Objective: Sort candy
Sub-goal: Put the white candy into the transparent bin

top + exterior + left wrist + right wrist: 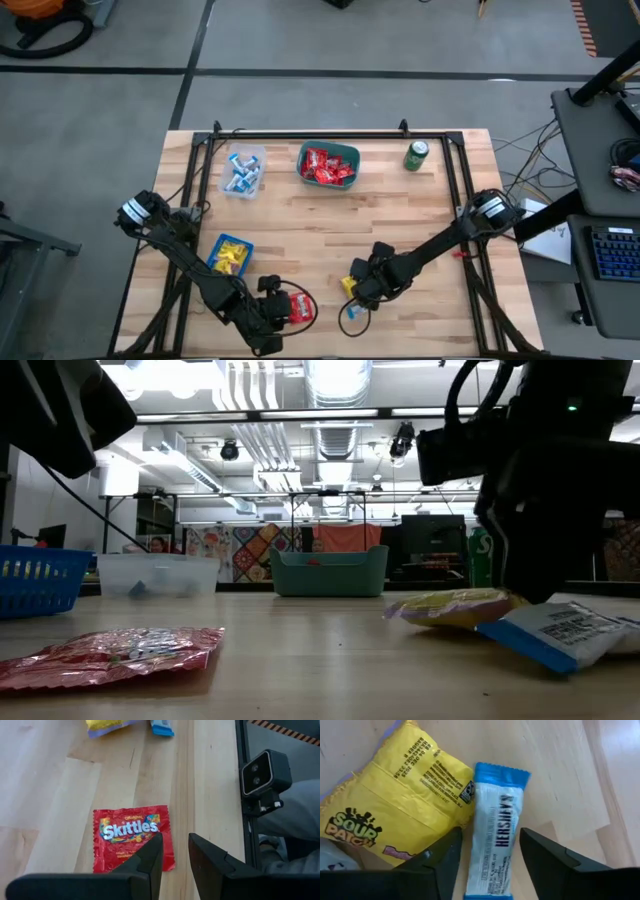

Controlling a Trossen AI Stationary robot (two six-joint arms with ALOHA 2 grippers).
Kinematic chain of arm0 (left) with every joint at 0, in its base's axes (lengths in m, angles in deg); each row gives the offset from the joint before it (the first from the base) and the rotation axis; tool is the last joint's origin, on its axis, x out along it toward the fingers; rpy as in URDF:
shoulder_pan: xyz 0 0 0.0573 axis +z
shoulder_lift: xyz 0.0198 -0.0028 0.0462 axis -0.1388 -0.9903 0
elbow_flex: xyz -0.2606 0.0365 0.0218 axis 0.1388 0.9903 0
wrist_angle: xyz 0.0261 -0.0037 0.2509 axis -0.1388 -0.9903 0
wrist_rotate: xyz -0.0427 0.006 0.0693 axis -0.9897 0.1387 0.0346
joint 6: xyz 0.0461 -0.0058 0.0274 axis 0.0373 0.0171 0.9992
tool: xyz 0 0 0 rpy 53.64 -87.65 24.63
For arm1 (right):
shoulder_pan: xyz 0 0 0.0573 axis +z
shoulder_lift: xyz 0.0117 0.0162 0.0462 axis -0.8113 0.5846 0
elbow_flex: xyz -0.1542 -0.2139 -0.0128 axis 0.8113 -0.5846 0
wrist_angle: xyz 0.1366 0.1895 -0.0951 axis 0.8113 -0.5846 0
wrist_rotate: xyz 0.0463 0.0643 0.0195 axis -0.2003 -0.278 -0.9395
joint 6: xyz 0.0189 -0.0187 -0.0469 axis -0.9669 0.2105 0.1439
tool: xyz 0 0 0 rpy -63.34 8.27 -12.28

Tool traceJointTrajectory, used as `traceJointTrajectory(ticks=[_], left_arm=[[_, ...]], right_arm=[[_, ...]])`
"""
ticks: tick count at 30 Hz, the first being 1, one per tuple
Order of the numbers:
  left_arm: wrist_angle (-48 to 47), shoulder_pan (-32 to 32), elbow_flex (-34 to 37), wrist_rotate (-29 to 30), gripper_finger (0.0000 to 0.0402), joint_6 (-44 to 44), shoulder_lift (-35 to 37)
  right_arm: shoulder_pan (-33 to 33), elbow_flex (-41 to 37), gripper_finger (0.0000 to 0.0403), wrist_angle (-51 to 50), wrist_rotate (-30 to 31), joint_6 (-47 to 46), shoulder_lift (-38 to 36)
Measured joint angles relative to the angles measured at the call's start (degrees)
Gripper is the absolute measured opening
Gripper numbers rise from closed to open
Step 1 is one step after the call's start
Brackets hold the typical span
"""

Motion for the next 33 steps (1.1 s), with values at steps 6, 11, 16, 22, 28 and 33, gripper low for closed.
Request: traceJointTrajectory(ticks=[6,11,16,22,28,33], left_arm=[[-0.3,0.0,0.0,2.2,0.0078,0.2,0.0],[-0.4,0.0,0.0,5.3,0.0078,0.5,0.0],[-1.1,0.0,-0.1,5.0,0.0078,4.0,0.6],[-2.4,0.0,-0.1,5.2,0.0077,12.4,3.1],[-1.8,1.0,0.1,8.0,0.0077,21.5,4.7],[11.0,2.3,4.2,8.3,0.0075,31.5,5.7]], right_arm=[[-1.0,-0.3,0.0124,-0.9,1.0,3.1,-0.4],[-2.1,-0.3,0.0051,-0.6,0.8,7.0,-0.5],[-3.1,-0.5,0.0017,-0.7,0.8,10.4,-1.5],[-3.6,-3.8,0.0017,0.9,0.8,13.4,-8.3],[-3.6,-15.8,0.0016,18.3,0.6,15.2,-20.1],[-3.8,-28.6,0.0016,47.2,-2.4,18.1,-27.5]])
